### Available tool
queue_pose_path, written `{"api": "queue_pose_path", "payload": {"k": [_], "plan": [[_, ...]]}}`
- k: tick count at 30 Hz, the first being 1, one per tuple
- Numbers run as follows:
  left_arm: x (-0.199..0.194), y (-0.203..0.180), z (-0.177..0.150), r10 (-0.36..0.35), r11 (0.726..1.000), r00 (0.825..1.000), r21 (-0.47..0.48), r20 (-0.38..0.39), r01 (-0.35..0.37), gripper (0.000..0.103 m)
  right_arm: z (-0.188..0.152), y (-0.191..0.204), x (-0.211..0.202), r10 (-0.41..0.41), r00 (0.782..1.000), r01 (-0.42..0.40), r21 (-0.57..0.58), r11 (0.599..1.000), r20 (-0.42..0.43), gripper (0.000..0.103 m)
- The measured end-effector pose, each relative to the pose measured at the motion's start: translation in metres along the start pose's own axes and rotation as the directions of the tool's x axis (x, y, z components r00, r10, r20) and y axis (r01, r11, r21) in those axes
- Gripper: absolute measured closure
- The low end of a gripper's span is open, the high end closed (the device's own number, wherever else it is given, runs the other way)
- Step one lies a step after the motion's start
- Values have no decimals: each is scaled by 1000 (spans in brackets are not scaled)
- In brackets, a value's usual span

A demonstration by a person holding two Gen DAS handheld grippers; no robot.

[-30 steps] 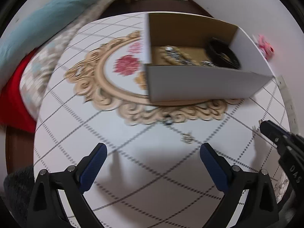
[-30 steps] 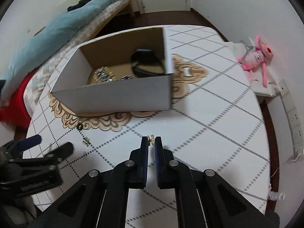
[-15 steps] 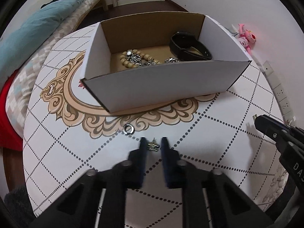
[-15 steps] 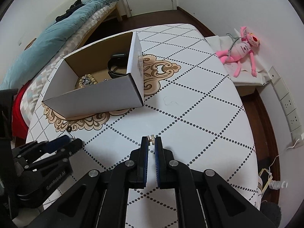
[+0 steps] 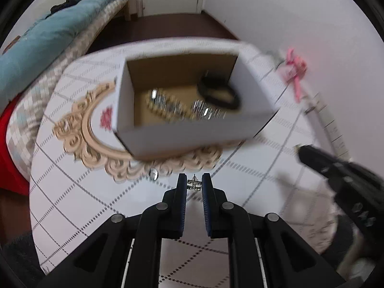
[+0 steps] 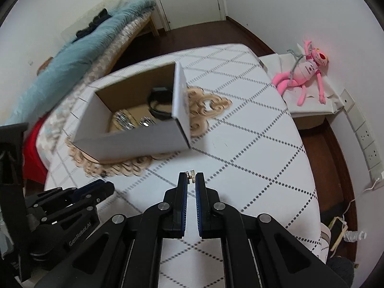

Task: Organize jewelry
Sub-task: 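Drop both gold charms into the box by opening both grippers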

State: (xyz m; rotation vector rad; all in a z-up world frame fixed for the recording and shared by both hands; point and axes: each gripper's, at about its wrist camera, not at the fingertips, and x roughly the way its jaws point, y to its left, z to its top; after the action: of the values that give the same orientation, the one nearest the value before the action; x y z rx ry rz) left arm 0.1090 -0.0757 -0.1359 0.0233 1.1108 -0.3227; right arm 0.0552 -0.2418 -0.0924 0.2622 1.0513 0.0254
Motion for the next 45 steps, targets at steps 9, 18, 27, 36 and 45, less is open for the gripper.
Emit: {"api": "queue_pose_path", "payload": {"k": [9, 18, 27, 36, 45], "plan": [[-18, 19, 76, -70, 997, 998, -43, 5, 70, 93, 69, 27, 0, 134, 991, -134, -19, 991, 12, 96], [27, 50, 118, -15, 994, 990, -106, -139, 0, 89, 122, 45, 65, 83, 987, -95, -77, 992, -139, 95], [19, 61, 121, 69, 990, 992, -117, -103, -81, 41, 134, 40, 68, 36, 989, -48, -84, 995, -144, 89], [14, 70, 106, 207, 973, 977, -93, -48, -211, 1, 119, 44, 54, -159, 983, 139, -184, 973, -97, 7], [13, 67, 86, 226, 968, 973, -97, -51, -230, 1, 103, 43, 49, -227, 971, 209, -192, 959, -78, 2]]}}
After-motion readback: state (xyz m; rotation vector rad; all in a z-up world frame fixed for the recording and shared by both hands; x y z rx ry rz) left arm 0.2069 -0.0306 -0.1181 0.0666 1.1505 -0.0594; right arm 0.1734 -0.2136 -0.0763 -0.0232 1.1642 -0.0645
